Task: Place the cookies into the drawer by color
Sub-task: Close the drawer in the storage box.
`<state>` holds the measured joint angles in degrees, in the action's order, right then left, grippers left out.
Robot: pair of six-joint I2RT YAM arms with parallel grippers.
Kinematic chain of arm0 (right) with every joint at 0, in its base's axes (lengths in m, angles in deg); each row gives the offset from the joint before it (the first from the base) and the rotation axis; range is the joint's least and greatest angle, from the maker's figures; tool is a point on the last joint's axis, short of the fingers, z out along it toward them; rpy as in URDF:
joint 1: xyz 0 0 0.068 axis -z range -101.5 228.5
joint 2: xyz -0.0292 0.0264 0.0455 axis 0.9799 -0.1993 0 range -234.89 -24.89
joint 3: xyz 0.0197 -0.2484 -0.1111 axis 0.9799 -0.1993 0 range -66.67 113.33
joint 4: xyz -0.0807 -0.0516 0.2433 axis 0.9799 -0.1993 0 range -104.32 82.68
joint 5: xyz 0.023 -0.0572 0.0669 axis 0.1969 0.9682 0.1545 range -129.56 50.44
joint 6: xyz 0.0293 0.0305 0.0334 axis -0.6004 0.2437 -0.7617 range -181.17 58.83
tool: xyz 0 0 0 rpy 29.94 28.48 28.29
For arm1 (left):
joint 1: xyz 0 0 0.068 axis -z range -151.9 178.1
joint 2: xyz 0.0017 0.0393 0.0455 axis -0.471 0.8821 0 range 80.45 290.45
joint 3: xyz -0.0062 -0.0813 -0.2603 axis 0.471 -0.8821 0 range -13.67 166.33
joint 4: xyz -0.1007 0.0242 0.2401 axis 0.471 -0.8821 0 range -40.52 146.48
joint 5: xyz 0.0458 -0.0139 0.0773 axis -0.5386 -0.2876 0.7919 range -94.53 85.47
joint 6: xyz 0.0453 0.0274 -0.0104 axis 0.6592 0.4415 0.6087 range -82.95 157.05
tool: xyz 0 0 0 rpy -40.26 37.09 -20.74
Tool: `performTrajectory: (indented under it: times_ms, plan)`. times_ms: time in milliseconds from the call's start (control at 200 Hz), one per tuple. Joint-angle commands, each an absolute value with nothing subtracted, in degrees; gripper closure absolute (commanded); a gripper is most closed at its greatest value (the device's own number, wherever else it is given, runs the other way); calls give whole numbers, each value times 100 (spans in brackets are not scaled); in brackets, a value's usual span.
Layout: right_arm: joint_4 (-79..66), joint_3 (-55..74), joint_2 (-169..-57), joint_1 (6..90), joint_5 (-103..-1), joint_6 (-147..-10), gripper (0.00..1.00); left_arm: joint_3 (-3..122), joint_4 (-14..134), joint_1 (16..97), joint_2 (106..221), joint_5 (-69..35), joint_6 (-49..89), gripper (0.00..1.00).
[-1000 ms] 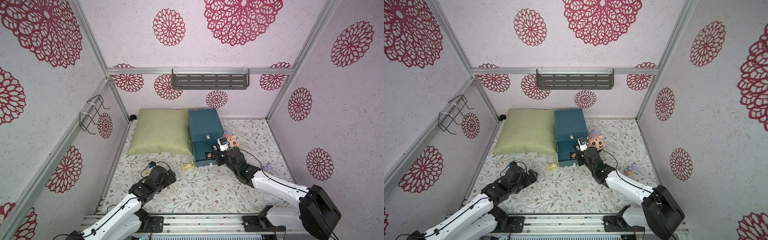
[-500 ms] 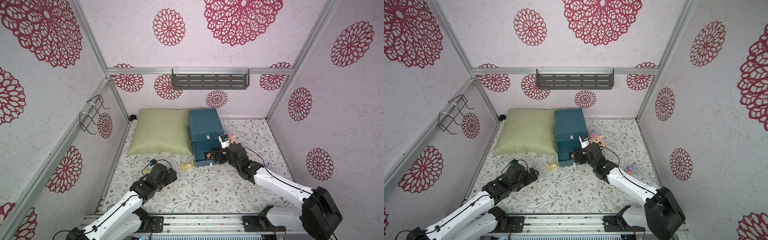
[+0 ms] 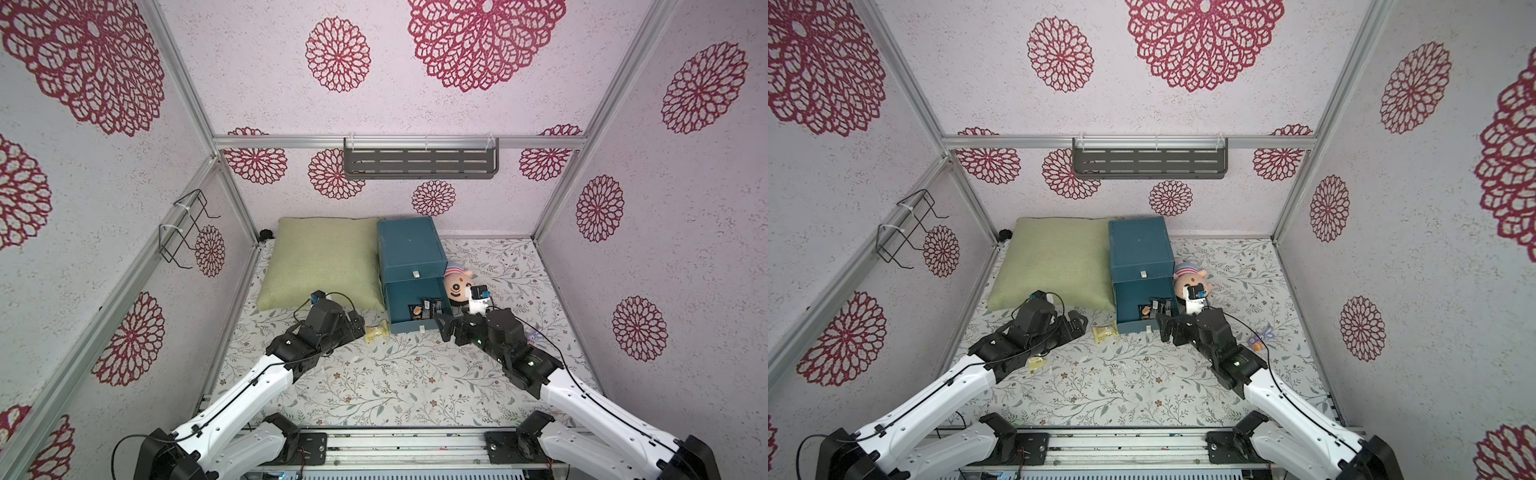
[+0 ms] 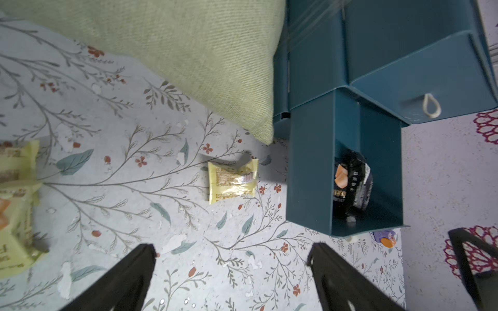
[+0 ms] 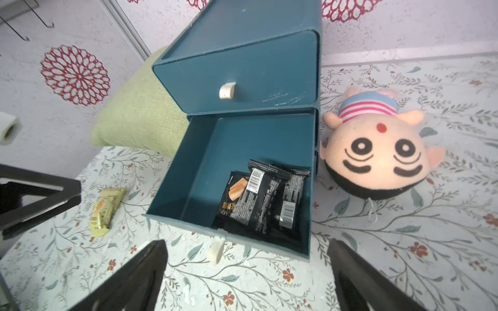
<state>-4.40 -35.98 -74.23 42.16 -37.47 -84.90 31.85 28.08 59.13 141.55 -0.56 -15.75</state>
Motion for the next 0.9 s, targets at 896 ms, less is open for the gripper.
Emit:
performTrajectory:
  times_ms: [896]
  plan:
    - [560, -4887, -7353, 3143, -4317, -9026, 9, 10261, 126, 4924, 19419, -1678, 539, 1]
